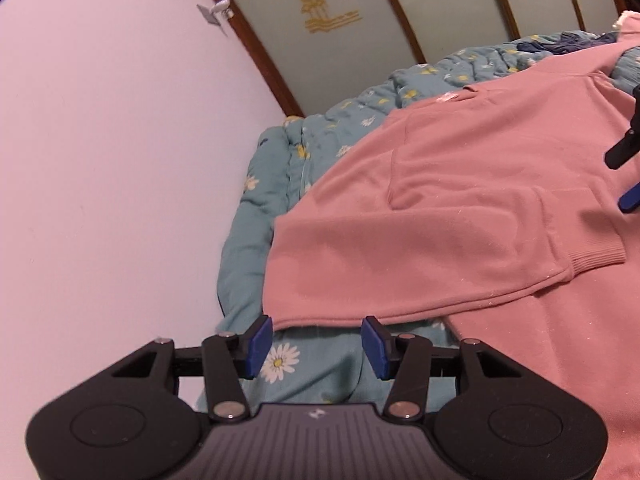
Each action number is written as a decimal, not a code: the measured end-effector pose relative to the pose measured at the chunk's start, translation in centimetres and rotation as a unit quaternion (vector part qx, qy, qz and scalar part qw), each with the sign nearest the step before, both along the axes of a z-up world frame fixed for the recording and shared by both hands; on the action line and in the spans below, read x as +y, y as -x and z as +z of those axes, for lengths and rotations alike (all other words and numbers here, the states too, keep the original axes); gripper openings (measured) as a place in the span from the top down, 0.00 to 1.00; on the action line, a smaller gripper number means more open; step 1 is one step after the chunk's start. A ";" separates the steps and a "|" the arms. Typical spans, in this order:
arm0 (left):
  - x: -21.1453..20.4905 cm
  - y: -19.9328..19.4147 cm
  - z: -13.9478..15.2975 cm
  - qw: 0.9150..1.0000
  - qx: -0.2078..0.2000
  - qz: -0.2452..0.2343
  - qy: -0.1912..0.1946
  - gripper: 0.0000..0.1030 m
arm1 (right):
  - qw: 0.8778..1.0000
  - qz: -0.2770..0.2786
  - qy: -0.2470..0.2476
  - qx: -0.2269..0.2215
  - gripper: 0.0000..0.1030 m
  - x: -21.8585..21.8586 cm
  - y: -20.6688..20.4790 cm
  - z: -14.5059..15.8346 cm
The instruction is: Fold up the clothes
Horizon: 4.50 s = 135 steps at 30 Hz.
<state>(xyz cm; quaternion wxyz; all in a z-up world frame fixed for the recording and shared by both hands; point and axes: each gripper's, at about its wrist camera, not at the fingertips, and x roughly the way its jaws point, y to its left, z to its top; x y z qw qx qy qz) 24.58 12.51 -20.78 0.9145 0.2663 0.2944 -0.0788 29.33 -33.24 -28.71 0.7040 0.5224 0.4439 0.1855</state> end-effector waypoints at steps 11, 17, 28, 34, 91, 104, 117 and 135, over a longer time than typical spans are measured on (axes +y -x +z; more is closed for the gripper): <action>0.0 0.8 -0.3 1.000 -0.010 -0.004 0.012 0.53 | 0.999 0.010 -0.041 -0.002 0.50 -0.7 -0.1 -0.9; 0.2 1.3 -0.3 1.000 -0.013 -0.017 0.005 0.53 | 0.998 0.013 -0.056 -0.002 0.94 -1.9 -0.1 -1.7; -5.9 2.8 -1.5 0.984 -0.106 -0.119 -0.076 0.50 | 0.974 -0.017 -0.217 -0.058 0.96 -10.2 3.0 4.4; -6.5 -0.2 -3.3 0.978 -0.138 -0.092 -0.125 0.50 | 0.970 -0.015 -0.234 -0.062 0.96 -9.2 4.8 6.9; 13.1 13.7 10.0 0.912 -0.037 0.081 0.401 0.32 | 0.959 0.133 0.168 -0.187 0.96 20.4 4.2 27.4; 13.8 15.6 7.5 0.877 -0.006 0.106 0.469 0.32 | 0.981 0.111 0.159 0.020 0.94 18.6 13.2 9.3; 10.9 14.0 5.1 0.870 0.061 0.109 0.477 0.32 | 0.970 0.091 0.224 0.011 0.77 17.2 12.9 9.8; 3.5 7.1 -2.3 0.833 0.345 0.096 0.422 0.34 | 0.921 0.092 0.374 0.060 0.62 -3.7 18.7 11.9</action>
